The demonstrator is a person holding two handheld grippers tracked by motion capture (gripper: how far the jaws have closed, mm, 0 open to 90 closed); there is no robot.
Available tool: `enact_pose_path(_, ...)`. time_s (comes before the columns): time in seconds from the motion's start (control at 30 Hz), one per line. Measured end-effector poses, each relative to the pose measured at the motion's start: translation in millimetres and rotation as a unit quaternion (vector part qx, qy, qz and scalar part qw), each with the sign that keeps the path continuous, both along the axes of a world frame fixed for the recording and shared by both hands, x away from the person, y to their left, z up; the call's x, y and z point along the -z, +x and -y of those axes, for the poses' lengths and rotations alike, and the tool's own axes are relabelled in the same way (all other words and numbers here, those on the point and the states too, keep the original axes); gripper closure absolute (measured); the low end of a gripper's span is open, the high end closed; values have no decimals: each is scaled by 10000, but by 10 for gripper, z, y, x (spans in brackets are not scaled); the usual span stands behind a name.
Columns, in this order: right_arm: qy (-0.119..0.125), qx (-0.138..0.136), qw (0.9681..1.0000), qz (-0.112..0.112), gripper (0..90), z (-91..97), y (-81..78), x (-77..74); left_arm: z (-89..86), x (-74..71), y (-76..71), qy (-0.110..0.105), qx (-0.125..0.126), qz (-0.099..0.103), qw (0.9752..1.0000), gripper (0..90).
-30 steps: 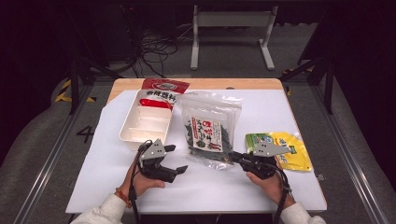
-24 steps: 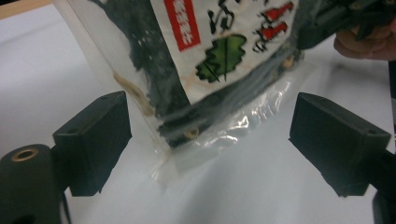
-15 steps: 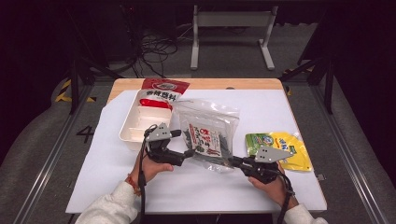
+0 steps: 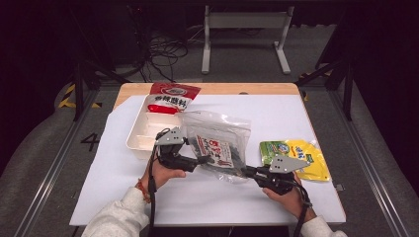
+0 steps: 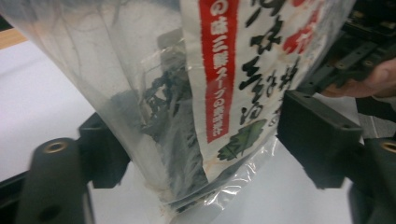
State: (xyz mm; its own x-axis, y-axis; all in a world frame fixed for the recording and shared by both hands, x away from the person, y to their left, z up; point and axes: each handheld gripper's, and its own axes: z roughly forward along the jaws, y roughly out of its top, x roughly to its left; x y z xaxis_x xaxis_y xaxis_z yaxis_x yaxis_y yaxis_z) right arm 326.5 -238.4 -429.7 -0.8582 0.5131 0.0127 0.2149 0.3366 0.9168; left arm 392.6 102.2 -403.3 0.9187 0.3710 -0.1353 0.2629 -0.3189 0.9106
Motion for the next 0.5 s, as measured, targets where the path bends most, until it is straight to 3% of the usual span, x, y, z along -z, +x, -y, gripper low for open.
enact_pose_path(0.17,222,313,9991,-197,832,41,58,28,-83,-60,-71,-85,224,253,9994,480)
enact_pose_path(0.3,300,516,9978,-302,825,61,97,32,-90,-54,-113,-116,533,299,9981,651)
enact_pose_path(0.37,295,571,9974,-311,822,60,113,39,-55,-37,-138,-89,701,294,9971,669)
enact_pose_path(0.43,306,602,9972,-326,822,44,126,48,-13,-2,-149,-28,712,297,9970,653)
enact_pose_path(0.5,258,626,9972,-312,823,24,126,53,4,46,-152,-105,631,306,9975,640)
